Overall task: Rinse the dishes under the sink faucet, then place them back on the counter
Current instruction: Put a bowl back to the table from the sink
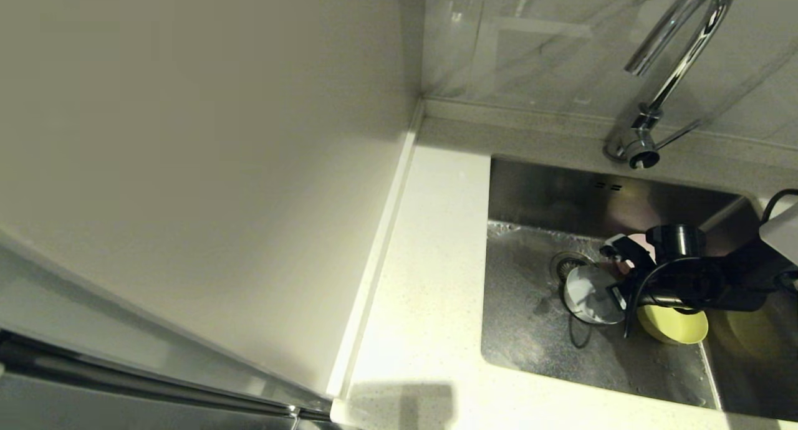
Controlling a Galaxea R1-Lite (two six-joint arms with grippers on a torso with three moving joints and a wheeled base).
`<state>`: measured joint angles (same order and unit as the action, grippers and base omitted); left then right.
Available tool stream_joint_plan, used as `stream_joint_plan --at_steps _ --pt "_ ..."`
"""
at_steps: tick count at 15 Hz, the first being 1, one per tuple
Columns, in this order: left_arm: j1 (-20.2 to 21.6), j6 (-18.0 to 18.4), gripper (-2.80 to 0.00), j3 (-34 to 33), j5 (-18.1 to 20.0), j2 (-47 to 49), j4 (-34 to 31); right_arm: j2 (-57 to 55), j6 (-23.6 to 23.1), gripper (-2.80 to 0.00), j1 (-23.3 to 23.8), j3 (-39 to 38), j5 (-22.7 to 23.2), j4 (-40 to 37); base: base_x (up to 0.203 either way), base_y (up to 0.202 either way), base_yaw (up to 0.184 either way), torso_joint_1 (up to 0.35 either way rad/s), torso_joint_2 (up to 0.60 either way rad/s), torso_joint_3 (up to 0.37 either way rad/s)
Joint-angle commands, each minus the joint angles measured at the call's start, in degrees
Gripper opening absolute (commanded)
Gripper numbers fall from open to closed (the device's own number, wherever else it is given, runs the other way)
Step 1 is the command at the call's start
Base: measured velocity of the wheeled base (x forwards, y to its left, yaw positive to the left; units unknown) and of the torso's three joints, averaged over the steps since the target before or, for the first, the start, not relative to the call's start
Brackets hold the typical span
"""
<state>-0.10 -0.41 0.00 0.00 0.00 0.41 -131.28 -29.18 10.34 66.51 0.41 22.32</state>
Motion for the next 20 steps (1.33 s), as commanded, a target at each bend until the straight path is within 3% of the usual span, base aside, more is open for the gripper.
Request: stream_joint_plan --at_steps 1,4,8,14,20 --pt "0.01 -0.02 -2.8 -0.18 0.0 0.0 0.02 0.91 -0.24 -2.8 0.3 -0.2 -0.06 0.09 0.0 0.0 0.0 0.0 0.0 0.0" --pt "0.01 -0.02 -2.8 -0.18 0.0 0.0 0.02 2.73 -0.22 -2.8 0.94 -0.56 -0.09 0.43 0.0 0.0 0.0 0.0 0.0 0.0" --pt "0.01 -0.02 -2.8 -0.18 0.0 0.0 0.02 7.46 -0.28 -2.8 2.6 -2.98 -3.39 5.96 0.0 0.0 0.0 0.0 0.0 0.0" --pt "0.01 -0.02 -2.8 -0.09 0.0 0.0 0.02 19.92 -0.21 -2.8 7.01 -13.42 -3.52 6.34 0.0 0.0 0.0 0.0 0.0 0.0" --pt "0.01 -0.02 -2.8 -0.18 0.0 0.0 0.02 31.01 0.96 -2.8 17.38 -17.26 -3.5 9.33 0.0 0.0 0.0 0.0 0.0 0.0"
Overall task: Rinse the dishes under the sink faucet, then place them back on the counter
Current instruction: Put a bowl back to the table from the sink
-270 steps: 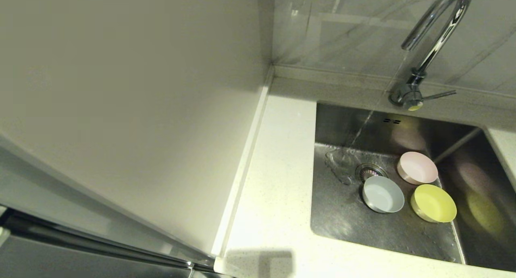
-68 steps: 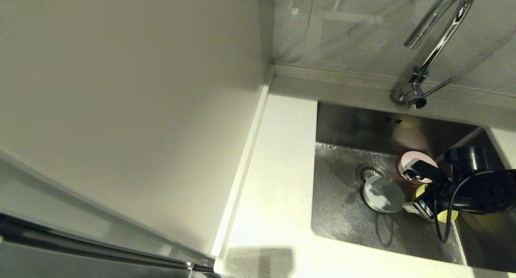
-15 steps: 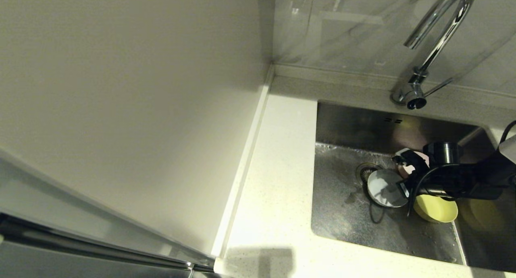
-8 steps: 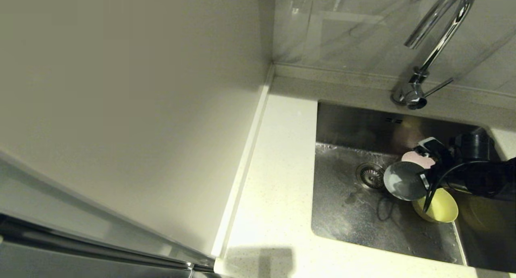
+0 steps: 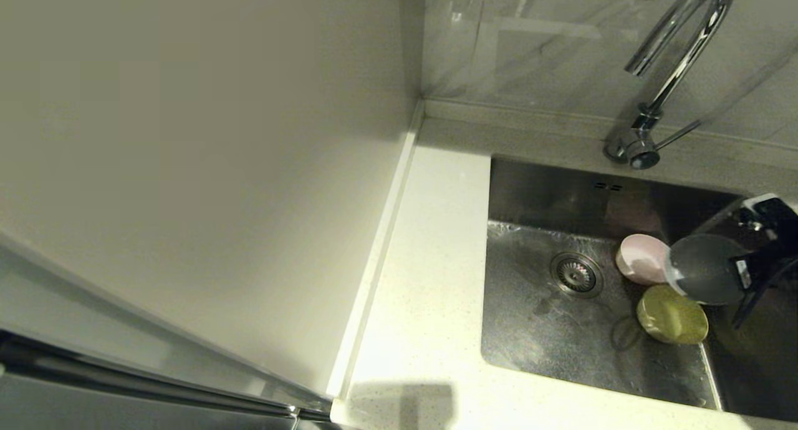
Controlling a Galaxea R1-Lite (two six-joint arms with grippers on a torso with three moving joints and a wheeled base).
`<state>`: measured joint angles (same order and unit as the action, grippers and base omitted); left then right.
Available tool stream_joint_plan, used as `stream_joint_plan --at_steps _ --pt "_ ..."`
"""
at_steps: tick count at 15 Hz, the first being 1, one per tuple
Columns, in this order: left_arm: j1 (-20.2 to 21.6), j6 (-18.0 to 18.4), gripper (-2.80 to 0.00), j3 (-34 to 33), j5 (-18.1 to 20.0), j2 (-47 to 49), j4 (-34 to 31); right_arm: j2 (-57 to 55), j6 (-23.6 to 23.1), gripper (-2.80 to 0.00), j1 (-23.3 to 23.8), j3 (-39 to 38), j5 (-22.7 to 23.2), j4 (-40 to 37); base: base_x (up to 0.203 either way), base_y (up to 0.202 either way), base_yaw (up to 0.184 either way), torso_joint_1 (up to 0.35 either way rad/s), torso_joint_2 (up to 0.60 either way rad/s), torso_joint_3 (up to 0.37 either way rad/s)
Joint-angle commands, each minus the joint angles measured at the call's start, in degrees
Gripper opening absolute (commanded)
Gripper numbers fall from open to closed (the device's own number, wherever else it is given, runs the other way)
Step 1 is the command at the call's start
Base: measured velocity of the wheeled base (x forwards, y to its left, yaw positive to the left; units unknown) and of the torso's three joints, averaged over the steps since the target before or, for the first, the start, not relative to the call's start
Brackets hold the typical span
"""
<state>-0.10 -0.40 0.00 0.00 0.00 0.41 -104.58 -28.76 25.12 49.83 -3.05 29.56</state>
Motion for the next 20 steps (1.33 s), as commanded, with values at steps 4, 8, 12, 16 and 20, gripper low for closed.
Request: stream_joint_plan --at_steps 4,8,12,16,20 --pt "0.01 -0.04 -2.8 -0.18 0.0 0.0 0.02 8.18 6.63 -2.8 4.89 -5.39 0.05 20.79 0.0 0.0 0.0 0.0 0.0 0.0" --pt "0.01 -0.04 -2.8 -0.18 0.0 0.0 0.02 12.46 13.39 -2.8 8.08 -7.93 0.13 40.63 0.0 0.0 0.0 0.0 0.0 0.0" --pt "0.01 -0.04 -2.8 -0.18 0.0 0.0 0.02 16.65 25.5 -2.8 11.66 -11.5 -0.51 57.96 0.0 0.0 0.0 0.0 0.0 0.0" --pt "0.01 -0.04 -2.8 -0.11 0.0 0.0 0.02 19.72 30.46 -2.8 11.82 -16.79 -7.84 58.1 0.0 0.0 0.0 0.0 0.0 0.0" --pt "0.01 -0.04 -2.8 -0.18 0.0 0.0 0.02 21.43 30.9 -2.8 11.75 -15.31 -4.61 58.1 0.0 0.0 0.0 0.0 0.0 0.0"
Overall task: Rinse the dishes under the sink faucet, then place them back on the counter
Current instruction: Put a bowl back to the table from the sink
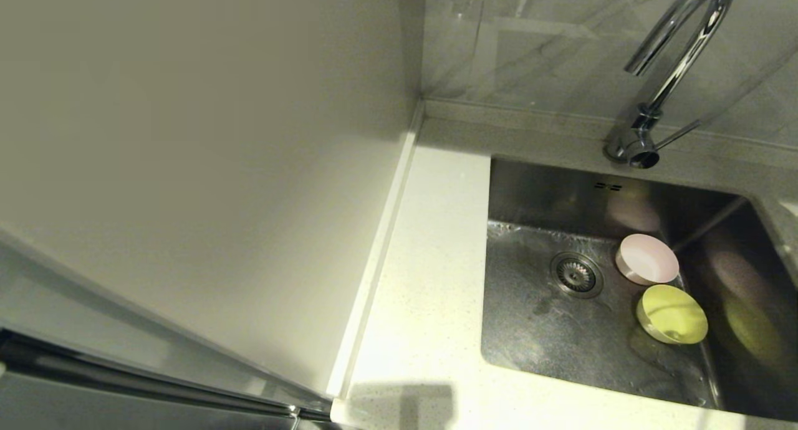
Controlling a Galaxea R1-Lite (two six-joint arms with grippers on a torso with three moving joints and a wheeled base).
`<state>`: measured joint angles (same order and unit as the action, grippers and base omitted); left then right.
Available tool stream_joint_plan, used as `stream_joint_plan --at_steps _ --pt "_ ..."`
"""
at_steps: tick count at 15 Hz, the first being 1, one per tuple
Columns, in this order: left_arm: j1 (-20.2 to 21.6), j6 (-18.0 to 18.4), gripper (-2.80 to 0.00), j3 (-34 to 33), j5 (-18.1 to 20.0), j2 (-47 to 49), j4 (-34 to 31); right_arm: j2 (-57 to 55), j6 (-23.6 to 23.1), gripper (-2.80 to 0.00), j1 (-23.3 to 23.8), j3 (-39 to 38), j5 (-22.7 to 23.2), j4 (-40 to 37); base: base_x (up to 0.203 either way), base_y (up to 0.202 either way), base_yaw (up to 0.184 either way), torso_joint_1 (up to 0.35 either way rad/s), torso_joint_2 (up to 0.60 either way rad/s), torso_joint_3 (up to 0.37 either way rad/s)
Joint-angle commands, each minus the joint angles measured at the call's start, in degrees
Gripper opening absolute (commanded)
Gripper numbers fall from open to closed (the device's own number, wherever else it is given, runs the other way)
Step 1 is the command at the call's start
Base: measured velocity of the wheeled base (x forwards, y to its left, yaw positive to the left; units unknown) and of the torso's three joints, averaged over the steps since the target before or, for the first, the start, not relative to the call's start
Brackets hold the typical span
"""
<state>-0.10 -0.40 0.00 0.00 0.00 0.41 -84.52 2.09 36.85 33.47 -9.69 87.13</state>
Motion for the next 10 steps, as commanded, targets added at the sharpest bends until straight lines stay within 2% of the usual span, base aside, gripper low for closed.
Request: stream_joint_plan --at_steps 1,4,7,8,10 --pt "0.01 -0.04 -2.8 -0.18 0.0 0.0 0.02 2.12 0.07 -2.8 0.05 0.45 4.61 0.53 0.0 0.0 0.0 0.0 0.0 0.0" --pt "0.01 -0.04 -2.8 -0.18 0.0 0.0 0.02 2.98 -0.8 -2.8 -0.07 0.37 6.14 -1.63 0.0 0.0 0.0 0.0 0.0 0.0" --pt "0.01 -0.04 -2.8 -0.18 0.0 0.0 0.02 3.78 -3.36 -2.8 -0.07 1.63 9.78 -13.62 0.0 0.0 0.0 0.0 0.0 0.0" --pt "0.01 -0.04 -2.8 -0.18 0.0 0.0 0.02 4.13 -3.75 -2.8 -0.11 2.35 10.05 -14.39 0.0 0.0 0.0 0.0 0.0 0.0" --pt "0.01 -0.04 -2.8 -0.18 0.0 0.0 0.02 4.37 -4.1 -2.8 -0.1 -1.35 10.25 -13.71 0.0 0.0 0.0 0.0 0.0 0.0"
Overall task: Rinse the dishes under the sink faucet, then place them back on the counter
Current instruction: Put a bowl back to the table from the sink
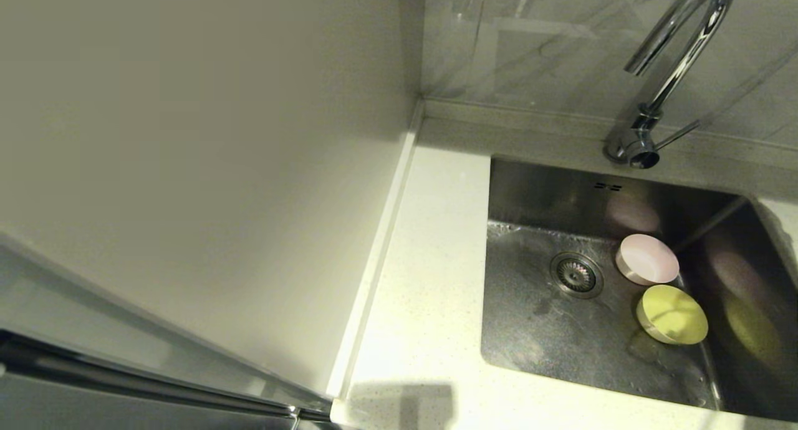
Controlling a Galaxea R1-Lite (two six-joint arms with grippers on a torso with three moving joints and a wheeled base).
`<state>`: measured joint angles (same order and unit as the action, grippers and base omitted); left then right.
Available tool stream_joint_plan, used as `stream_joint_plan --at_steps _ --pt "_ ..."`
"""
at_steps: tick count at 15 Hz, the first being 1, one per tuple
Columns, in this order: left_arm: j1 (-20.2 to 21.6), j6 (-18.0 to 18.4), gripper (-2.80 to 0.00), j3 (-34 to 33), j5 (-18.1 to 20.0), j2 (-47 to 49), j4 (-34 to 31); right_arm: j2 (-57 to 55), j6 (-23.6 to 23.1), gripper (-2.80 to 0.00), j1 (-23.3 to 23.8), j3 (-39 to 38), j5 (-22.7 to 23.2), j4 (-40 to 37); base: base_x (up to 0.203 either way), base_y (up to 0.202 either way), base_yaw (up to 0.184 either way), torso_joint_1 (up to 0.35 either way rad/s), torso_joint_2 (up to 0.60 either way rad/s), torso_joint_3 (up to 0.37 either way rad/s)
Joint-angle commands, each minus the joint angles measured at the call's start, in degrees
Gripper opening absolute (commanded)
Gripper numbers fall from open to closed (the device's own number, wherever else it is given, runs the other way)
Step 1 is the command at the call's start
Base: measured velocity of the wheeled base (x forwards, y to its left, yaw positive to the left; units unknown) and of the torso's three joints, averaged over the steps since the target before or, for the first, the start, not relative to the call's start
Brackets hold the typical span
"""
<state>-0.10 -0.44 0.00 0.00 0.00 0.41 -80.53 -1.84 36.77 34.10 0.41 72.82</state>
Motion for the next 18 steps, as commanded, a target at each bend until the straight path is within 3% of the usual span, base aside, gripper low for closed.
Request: stream_joint_plan --at_steps 1,4,7,9,10,13,18 --pt "0.01 0.0 -2.8 -0.18 0.0 0.0 0.02 0.36 -0.54 -2.8 -0.02 -1.83 0.27 0.74 0.0 0.0 0.0 0.0 0.0 0.0" --pt "0.01 0.0 -2.8 -0.18 0.0 0.0 0.02 -0.13 -1.14 -2.8 -0.03 4.33 0.42 -0.11 0.0 0.0 0.0 0.0 0.0 0.0" --pt "0.01 0.0 -2.8 -0.18 0.0 0.0 0.02 0.05 -2.16 -2.8 -0.03 -1.58 0.6 -0.41 0.0 0.0 0.0 0.0 0.0 0.0" --pt "0.01 0.0 -2.8 -0.18 0.0 0.0 0.02 -0.07 -5.2 -2.8 -0.07 -0.8 1.93 -3.12 0.0 0.0 0.0 0.0 0.0 0.0" --pt "0.01 0.0 -2.8 -0.18 0.0 0.0 0.02 -0.13 -8.16 -2.8 -0.05 -2.58 2.19 -7.32 0.0 0.0 0.0 0.0 0.0 0.0" --pt "0.01 0.0 -2.8 -0.18 0.0 0.0 0.02 -0.64 -14.96 -2.8 0.08 -2.29 2.15 -31.43 0.0 0.0 0.0 0.0 0.0 0.0" --pt "0.01 0.0 -2.8 -0.18 0.0 0.0 0.02 -3.83 -17.48 -2.8 2.72 6.93 1.98 -51.68 0.0 0.0 0.0 0.0 0.0 0.0"
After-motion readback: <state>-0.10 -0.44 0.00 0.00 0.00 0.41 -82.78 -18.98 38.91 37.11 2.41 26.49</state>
